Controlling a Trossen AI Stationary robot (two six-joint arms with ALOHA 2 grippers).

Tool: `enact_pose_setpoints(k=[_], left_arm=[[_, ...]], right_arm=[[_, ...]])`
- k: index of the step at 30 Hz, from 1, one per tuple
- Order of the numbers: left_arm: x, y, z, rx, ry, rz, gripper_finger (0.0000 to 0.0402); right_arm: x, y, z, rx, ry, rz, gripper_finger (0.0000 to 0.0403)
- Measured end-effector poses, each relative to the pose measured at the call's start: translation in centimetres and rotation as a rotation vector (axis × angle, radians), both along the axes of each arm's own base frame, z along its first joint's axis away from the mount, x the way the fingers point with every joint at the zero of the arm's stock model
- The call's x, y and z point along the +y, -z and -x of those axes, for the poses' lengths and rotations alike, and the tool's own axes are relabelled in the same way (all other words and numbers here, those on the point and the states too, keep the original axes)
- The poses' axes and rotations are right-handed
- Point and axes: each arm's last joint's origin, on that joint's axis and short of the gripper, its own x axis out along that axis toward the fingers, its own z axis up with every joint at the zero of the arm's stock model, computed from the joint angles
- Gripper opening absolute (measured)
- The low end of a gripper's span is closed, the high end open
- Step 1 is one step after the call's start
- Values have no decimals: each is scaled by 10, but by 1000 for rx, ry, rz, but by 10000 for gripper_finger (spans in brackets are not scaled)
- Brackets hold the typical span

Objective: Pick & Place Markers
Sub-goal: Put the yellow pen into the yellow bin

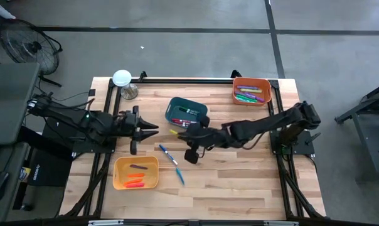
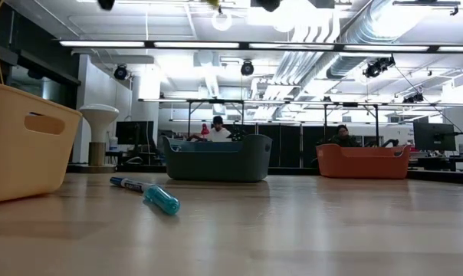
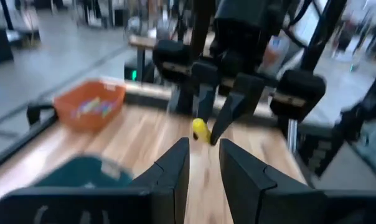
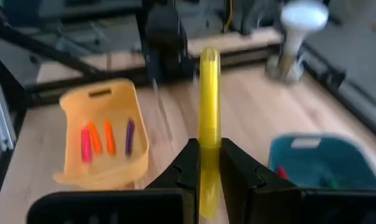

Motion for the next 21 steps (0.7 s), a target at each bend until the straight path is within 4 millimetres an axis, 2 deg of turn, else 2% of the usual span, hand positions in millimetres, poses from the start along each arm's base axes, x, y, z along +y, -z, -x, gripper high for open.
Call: enact_pose_setpoints(k=[5,9,14,21], left_arm=[[-4,-12,-12,-145,-16,6,85],[-9,-13,-27,-207,-42,-8,85],[-13,-12,-42,-261,-93,-5,85],[-19,-8,-58,-315,-98,10,85]], right_arm=[[-7,-33,12,-133,-27,65,29],[-9,-50,19,-200,-51,111,29],[-12,-60,26,-229,-83,129,29],[-12,-60,25,-226,-130,131,29]])
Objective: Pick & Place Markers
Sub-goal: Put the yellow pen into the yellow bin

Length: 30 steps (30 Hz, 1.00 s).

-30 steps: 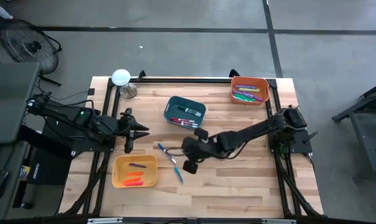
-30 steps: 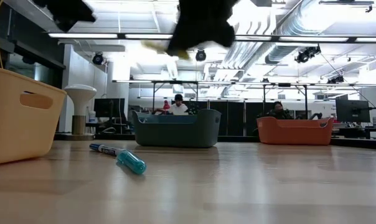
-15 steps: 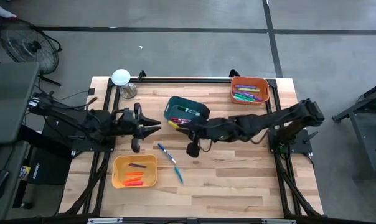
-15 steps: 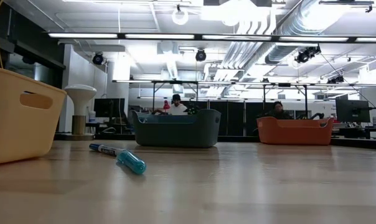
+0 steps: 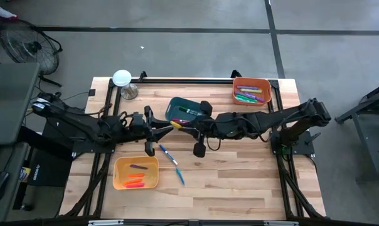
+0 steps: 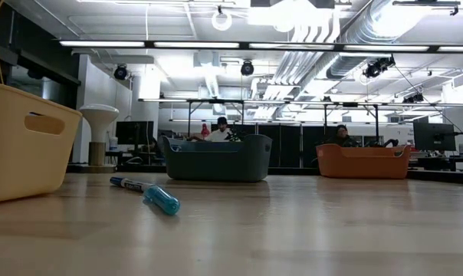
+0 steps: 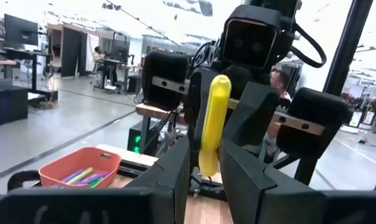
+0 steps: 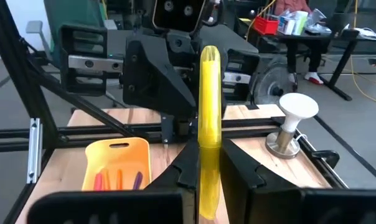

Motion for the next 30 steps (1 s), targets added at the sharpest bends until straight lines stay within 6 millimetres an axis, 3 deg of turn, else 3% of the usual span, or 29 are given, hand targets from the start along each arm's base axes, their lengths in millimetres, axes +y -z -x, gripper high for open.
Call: enact_pose_setpoints(k=[21,30], left_arm=[[-3,1,-7,-36,7,14,85],[-3,1,-7,-33,7,12,85]], right_arm=[[-14,3,-5,12,-32,-36,29],[-9,20,-23,15,-69,-64,29]])
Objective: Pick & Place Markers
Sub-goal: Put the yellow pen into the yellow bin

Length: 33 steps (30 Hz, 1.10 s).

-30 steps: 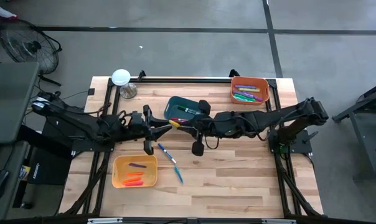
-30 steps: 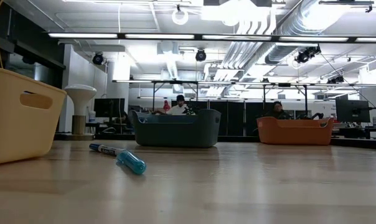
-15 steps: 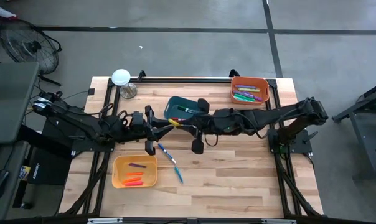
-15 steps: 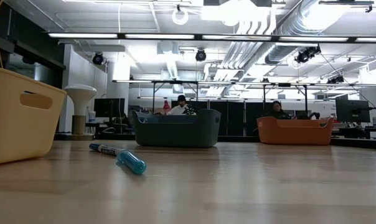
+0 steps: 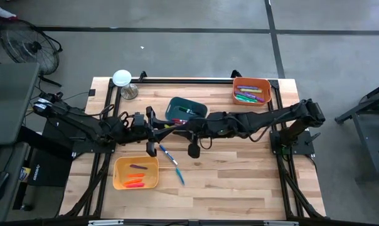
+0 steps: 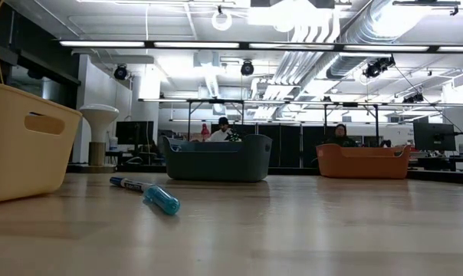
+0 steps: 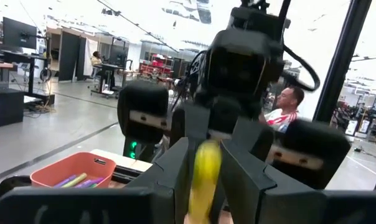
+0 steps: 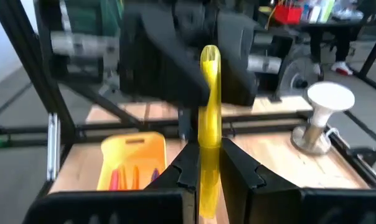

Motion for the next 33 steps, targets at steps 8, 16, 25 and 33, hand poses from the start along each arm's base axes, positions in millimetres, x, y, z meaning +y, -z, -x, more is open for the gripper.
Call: enact_pose_setpoints(k=[8,16,25,33], left_arm=[[0,0,0,5,-4,0,85],[0,0,0,5,-6,0,85],[1,0,0,14,-43,-34,34],[2,0,0,17,-74,-25,34]], right_arm=[[-5,-4,-2,-50,7,-10,29],[-8,-6,-3,-69,15,-3,29],[-10,-7,-3,-76,18,4,29],[-10,-7,-3,-71,17,5,29]])
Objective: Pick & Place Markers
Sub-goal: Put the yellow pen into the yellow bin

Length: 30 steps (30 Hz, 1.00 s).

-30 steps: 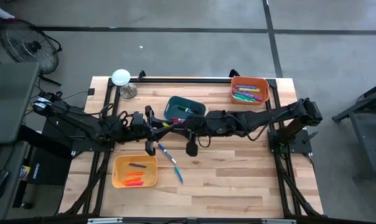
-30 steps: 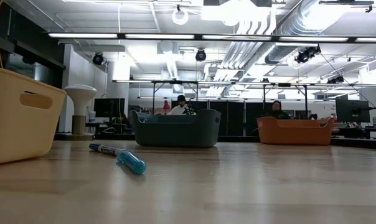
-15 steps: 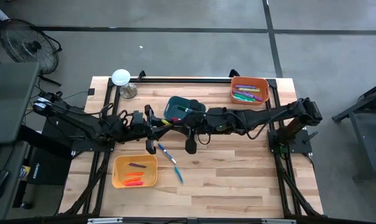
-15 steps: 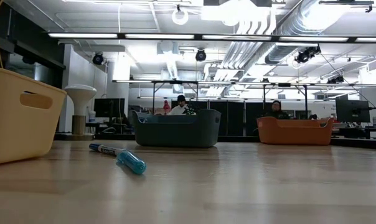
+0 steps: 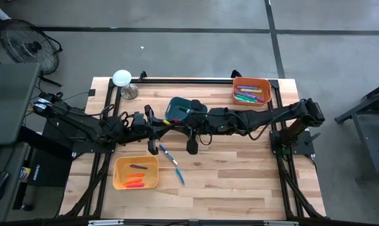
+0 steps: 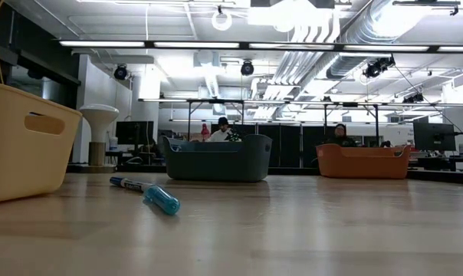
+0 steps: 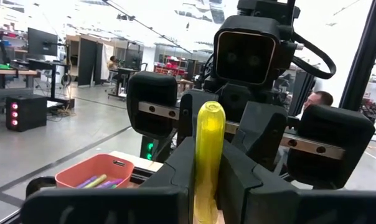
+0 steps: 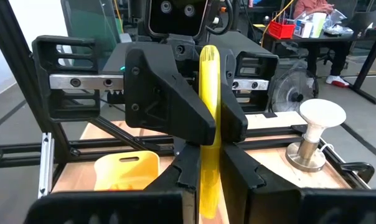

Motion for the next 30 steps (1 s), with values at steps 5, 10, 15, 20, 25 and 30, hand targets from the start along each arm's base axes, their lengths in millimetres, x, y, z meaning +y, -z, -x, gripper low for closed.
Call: enact_pose_setpoints(k=[5,10,15,20,25,30], left_arm=[[0,0,0,1,-2,0,34],[1,0,0,2,-18,4,34],[1,0,0,6,-39,9,34],[4,4,3,75,-132,5,34],[13,5,25,181,-138,50,34],[15,13,54,326,-49,127,34]], right_arm=[[0,0,0,2,-4,19,35],[0,-1,1,2,-13,26,116],[1,-1,2,4,-18,24,186],[-5,-7,18,76,96,30,214],[-16,-10,43,220,184,43,217],[-19,-4,62,379,227,60,217]])
